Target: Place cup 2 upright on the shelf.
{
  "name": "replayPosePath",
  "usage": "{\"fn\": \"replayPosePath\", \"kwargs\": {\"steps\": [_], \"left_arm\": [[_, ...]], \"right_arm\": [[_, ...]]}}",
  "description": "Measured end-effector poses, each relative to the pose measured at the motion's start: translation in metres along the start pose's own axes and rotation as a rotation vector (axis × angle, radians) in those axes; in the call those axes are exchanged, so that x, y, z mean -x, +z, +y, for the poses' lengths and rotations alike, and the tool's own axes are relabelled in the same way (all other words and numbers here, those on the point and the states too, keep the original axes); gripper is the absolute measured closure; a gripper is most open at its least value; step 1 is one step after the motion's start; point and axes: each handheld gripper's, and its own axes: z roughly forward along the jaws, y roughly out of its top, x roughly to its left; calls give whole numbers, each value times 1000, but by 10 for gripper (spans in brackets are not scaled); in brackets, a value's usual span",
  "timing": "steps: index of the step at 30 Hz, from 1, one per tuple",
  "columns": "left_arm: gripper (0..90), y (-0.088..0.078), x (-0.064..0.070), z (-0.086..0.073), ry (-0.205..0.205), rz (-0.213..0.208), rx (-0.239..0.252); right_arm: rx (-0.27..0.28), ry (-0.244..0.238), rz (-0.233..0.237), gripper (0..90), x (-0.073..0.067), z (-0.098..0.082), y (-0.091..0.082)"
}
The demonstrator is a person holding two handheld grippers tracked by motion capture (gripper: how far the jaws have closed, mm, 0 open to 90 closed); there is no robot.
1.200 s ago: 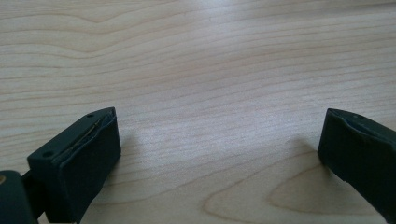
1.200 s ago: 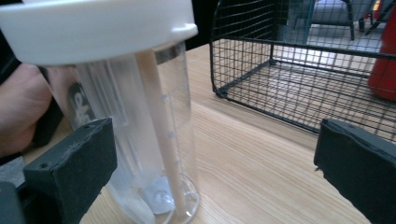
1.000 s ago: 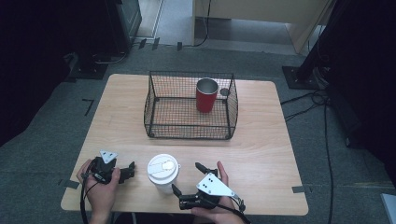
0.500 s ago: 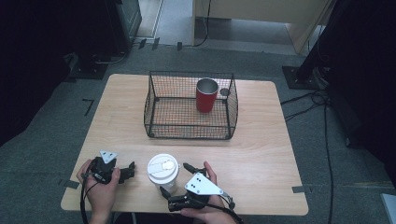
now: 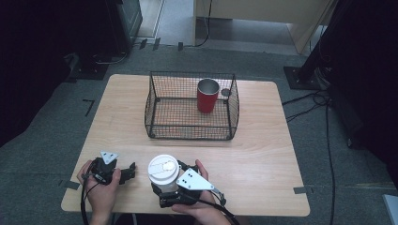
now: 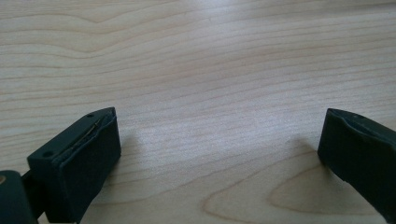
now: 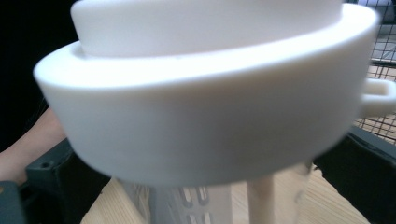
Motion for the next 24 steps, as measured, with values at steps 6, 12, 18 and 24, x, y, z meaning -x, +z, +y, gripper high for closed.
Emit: {"fn": "replayPosePath", "kwargs": {"steps": [6,12,18,24], "left_arm": [[0,0,0,0,-1,0,1],[0,0,0,0,-1,0,1],[0,0,0,0,-2,0,1],[0,0,0,0,-2,0,1]], "right_arm": [[-4,-5,-17,73,-3,0,6],[-1,-26,-27,140,-5,1,10],[4,-46,-33,151,-5,2,10],[36,-17,-27,160,-1,8,6]]}}
